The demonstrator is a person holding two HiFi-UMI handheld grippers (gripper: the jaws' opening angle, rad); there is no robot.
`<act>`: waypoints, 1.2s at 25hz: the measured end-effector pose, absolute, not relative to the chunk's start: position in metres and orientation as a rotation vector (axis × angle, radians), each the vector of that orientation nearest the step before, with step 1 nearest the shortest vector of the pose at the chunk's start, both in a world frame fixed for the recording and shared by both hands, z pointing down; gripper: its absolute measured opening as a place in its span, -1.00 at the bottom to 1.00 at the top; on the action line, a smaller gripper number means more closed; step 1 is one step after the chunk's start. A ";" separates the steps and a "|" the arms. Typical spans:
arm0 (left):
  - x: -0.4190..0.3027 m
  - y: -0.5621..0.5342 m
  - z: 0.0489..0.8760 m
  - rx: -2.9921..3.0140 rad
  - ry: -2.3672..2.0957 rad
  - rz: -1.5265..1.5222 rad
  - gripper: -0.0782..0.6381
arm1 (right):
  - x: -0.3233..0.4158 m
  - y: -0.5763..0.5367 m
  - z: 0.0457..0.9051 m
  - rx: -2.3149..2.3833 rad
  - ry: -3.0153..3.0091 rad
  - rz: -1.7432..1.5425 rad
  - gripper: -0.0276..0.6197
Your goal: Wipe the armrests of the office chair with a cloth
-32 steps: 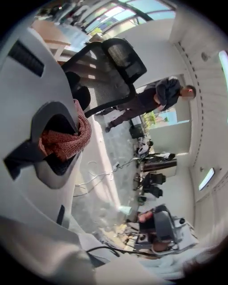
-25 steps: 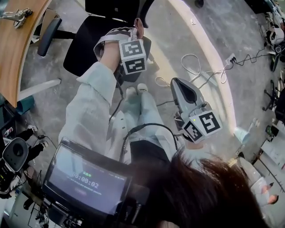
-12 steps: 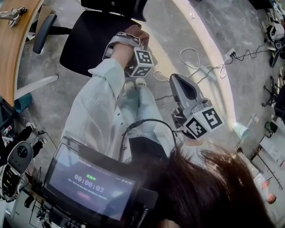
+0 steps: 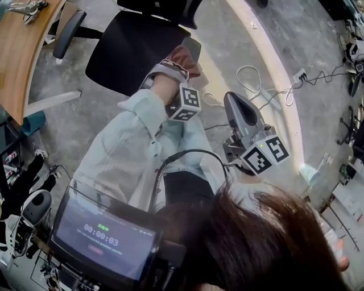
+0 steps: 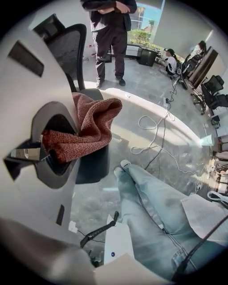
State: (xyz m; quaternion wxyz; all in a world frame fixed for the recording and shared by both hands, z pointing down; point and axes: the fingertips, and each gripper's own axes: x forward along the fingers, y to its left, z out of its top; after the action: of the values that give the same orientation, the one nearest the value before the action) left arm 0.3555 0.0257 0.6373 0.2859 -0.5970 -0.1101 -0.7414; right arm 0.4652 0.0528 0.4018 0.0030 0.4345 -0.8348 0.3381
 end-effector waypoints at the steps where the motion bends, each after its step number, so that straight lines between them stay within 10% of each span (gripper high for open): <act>1: 0.353 0.035 0.635 -1.610 -0.300 -1.983 -0.65 | 0.466 0.053 0.400 1.362 -2.626 1.062 -0.91; 30: 0.361 -0.044 0.654 -1.840 -0.045 -2.036 -0.65 | 0.490 0.055 0.432 1.456 -2.550 1.202 -0.91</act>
State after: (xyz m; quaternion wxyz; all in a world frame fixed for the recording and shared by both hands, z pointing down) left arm 0.3607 -0.0437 0.6544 0.1973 -0.6573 -0.0162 -0.7272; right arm 0.4905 0.0555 0.4317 -0.0156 0.4589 -0.8036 0.3788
